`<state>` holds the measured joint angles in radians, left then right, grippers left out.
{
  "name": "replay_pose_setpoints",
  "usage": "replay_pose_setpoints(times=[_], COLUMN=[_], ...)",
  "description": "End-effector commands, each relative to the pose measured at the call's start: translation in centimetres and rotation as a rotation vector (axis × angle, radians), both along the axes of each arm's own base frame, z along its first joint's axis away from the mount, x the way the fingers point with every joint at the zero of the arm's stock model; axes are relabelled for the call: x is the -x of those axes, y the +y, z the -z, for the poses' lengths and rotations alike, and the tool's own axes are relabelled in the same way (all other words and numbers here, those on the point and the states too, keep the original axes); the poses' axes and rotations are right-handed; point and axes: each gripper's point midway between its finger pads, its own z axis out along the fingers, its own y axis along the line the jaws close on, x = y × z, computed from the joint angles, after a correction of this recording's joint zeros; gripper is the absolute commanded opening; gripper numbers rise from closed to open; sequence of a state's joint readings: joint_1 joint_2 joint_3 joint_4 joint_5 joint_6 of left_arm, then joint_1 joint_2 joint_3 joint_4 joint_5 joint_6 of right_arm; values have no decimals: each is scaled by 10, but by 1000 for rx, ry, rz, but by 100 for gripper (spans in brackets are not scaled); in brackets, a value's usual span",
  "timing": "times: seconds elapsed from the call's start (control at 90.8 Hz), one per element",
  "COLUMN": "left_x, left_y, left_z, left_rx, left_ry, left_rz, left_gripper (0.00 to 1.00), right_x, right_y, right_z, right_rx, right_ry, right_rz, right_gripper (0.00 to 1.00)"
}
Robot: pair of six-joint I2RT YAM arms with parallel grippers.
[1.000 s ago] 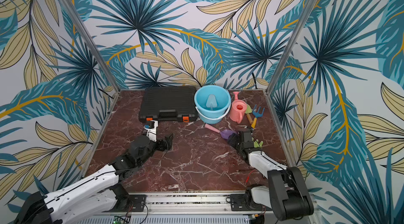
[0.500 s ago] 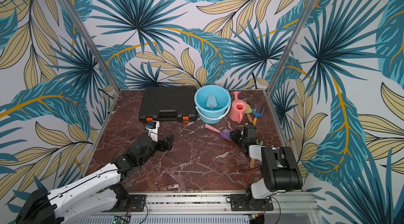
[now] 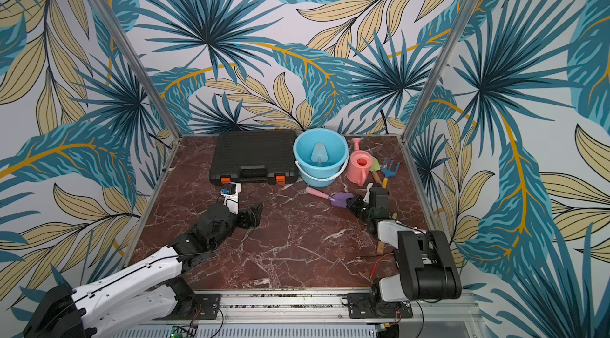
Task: Organize the gardening tools
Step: Pick up the gardening tool from the center of the board.
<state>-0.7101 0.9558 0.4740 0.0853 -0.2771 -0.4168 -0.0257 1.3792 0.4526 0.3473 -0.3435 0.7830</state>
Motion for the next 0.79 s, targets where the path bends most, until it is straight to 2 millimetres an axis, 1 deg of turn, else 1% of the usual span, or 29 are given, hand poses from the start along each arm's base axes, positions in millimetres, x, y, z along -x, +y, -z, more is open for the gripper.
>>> replay_pose_setpoints(times=[0.0,0.044,0.088,0.242,0.297,0.33,0.375,0.452,0.474,0.507,0.562,0.617,0.661,0.694,0.771,0.782], left_x=[-4,-4,-4,-3,-3,-2,-2,-2,-2,-1,-1,-1,-1,-1,-1,-1], left_y=[0,1,1,4,5,6,7,9,9,9,10,10,10,9,9,9], left_z=[-14,-14,-14,-17,-17,-18,-19,-20,-20,-20,-21,-20,-20,-21,-21,-20], left_rx=[13,13,13,15,17,18,21,24,26,28,31,32,32,35,35,35], left_ry=[-26,-28,-28,-36,-39,-42,-45,-51,-51,-52,-54,-53,-52,-54,-53,-52], left_rz=[-12,-14,-16,-24,-32,-34,-37,-43,-44,-46,-46,-46,-46,-44,-43,-42], left_gripper=[100,100,100,100,100,100,100,100,100,100,100,100,100,100,100,100], right_x=[32,38,45,66,74,76,84,90,90,91,89,83,77,72,57,55], right_y=[6,8,11,30,41,48,58,75,80,85,90,88,86,85,80,80], right_z=[4,-8,-15,-51,-64,-77,-85,-110,-120,-130,-156,-179,-193,-209,-231,-237], right_rx=[61,76,82,113,119,125,140,185,195,207,234,275,307,329,393,402], right_ry=[65,42,36,-31,-59,-93,-91,-136,-157,-175,-232,-279,-306,-337,-361,-372], right_rz=[-70,-83,-99,-185,-230,-262,-303,-374,-392,-409,-420,-402,-390,-383,-348,-345], right_gripper=[2,1,2,0,0,0,0,0,0,0,0,0,0,0,0,0])
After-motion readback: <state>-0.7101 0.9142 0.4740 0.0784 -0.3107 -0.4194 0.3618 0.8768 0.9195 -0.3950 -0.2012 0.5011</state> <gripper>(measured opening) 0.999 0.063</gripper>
